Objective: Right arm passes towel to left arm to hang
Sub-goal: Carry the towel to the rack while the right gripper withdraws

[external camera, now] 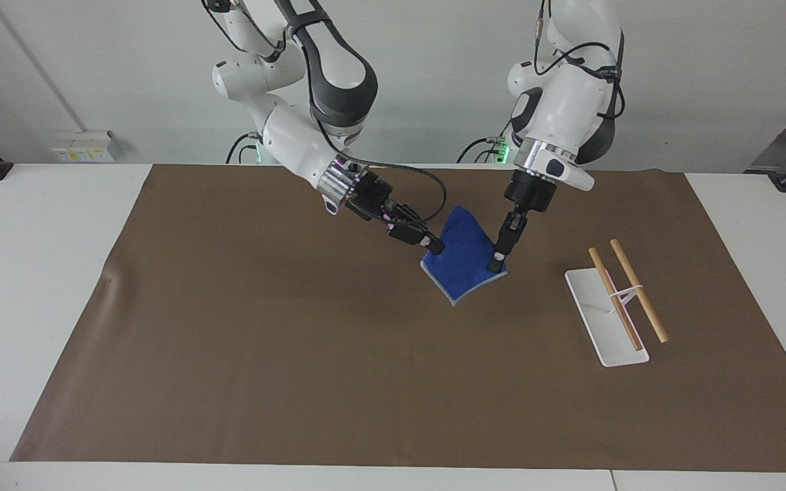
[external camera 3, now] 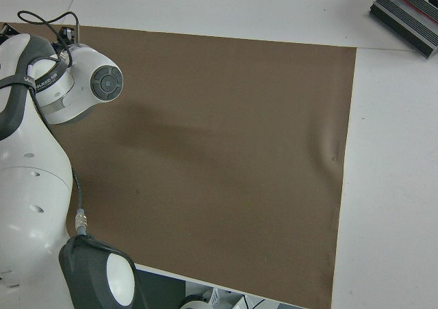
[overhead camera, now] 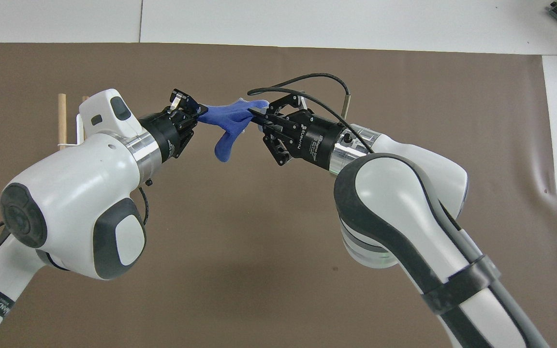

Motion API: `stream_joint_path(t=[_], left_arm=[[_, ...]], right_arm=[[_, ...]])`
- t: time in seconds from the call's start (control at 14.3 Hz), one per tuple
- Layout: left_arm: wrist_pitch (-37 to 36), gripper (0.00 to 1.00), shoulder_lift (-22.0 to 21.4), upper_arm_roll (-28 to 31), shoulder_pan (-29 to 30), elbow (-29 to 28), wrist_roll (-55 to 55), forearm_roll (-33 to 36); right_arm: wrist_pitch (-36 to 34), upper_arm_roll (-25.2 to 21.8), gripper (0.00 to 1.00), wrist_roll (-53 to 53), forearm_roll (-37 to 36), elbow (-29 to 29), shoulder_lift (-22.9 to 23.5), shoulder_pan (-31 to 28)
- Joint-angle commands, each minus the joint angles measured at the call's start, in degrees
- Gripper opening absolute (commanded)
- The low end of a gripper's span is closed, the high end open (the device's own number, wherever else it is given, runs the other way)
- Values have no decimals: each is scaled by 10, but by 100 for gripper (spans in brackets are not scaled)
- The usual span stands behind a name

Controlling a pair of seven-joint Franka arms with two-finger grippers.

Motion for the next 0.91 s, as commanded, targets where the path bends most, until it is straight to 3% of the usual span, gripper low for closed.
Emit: stream_joint_path(t=[0.0,0.14,0.49,0.7,0.84], left_arm=[[-12,0,7,5,21,11,54,-6],[-13,0,7,32,23,12,71,-6],[-39,0,2,135,29,-1,73,-5],[-39,0,7,176,40,-6,75,-5],[-39,0,7,196,47,-18,76,-5]], right_arm=[[26,1,100,-63,-21,-2,5,-5],[67,1,100,-109,-61,-9,10,-5],[82,-4,100,-197,-336,-67,8,-41],[55,-5,100,-200,-503,-78,8,-81],[-1,-6,100,-200,-621,-75,8,-120]])
